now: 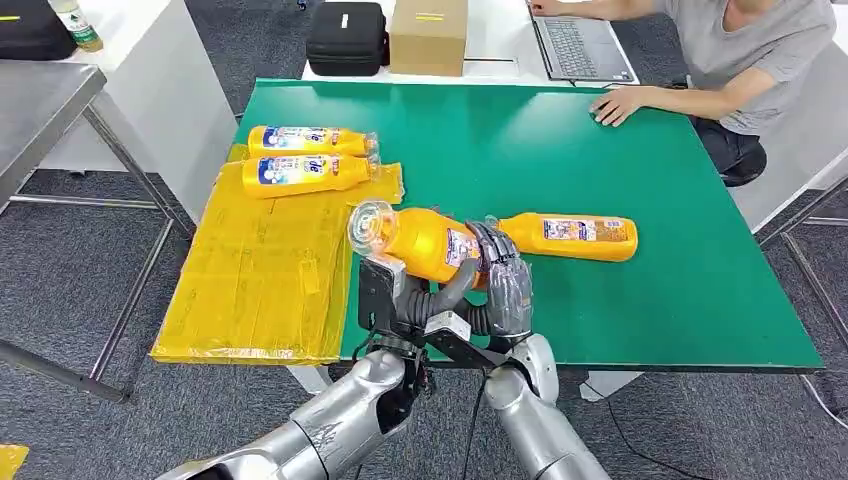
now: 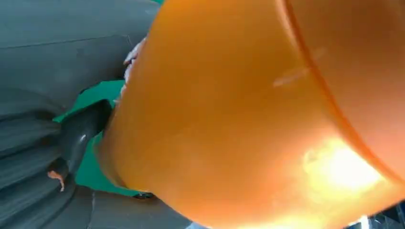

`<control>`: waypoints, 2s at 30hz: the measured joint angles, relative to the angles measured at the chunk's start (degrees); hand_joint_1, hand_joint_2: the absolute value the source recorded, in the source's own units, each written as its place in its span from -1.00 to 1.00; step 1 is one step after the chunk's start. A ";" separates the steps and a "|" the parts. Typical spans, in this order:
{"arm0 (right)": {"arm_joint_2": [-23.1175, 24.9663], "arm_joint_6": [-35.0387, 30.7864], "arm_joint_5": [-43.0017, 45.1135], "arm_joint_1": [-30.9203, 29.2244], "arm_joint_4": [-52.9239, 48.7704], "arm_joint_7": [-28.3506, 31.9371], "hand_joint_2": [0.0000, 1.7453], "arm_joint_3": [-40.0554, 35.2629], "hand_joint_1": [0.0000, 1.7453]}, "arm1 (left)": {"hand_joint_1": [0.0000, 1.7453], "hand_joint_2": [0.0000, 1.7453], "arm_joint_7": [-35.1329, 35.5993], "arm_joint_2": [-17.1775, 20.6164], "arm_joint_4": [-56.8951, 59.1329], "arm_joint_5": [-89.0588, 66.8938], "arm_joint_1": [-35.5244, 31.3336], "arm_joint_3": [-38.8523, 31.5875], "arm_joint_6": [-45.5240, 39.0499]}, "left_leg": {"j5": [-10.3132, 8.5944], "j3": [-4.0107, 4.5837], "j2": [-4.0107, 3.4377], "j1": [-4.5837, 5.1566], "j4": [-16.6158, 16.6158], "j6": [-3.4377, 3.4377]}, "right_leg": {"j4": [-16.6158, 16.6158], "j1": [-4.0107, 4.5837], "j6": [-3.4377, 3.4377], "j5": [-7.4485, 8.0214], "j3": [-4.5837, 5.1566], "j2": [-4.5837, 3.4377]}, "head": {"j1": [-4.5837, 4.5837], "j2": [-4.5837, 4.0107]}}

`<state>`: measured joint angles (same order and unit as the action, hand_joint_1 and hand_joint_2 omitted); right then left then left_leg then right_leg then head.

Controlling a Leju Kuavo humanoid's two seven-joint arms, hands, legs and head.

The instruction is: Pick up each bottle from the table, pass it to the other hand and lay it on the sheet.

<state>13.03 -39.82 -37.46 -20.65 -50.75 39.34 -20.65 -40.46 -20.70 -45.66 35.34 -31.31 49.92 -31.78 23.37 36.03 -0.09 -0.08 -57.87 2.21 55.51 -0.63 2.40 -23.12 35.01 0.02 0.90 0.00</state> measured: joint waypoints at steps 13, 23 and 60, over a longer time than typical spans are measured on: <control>0.00 0.00 5.89 0.11 0.55 0.15 1.00 -3.46 -1.00 | 1.00 1.00 0.07 0.00 -0.83 -7.55 0.35 -3.79 -1.31 | 0.00 0.00 0.00 0.00 0.00 0.00 | 0.00 0.00 0.00 0.00 0.01 0.01 | 0.00 0.00; -0.87 -0.04 18.31 1.80 4.22 0.72 1.00 -4.05 -1.00 | 1.00 1.00 0.24 0.00 -0.46 -27.49 0.35 -11.71 -3.45 | 0.00 0.01 0.01 0.00 0.00 0.00 | 0.00 0.00 0.00 0.00 0.01 0.00 | 0.00 0.00; -2.93 -0.04 26.71 5.16 3.54 0.74 1.00 -3.48 -1.00 | 1.00 1.00 24.37 2.97 11.14 -122.17 -4.32 -60.61 -8.35 | -0.04 0.01 0.00 -0.01 0.00 -0.04 | 0.04 0.00 -0.01 0.00 0.05 -0.02 | -0.02 0.00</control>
<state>10.10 -39.87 -10.75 -15.49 -47.21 40.09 -24.13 -16.09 -17.73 -34.52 -86.82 -35.63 -10.69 -40.13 23.33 36.04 -0.10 -0.09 -57.87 2.16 55.55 -0.64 2.39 -23.12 35.06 0.00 0.87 0.00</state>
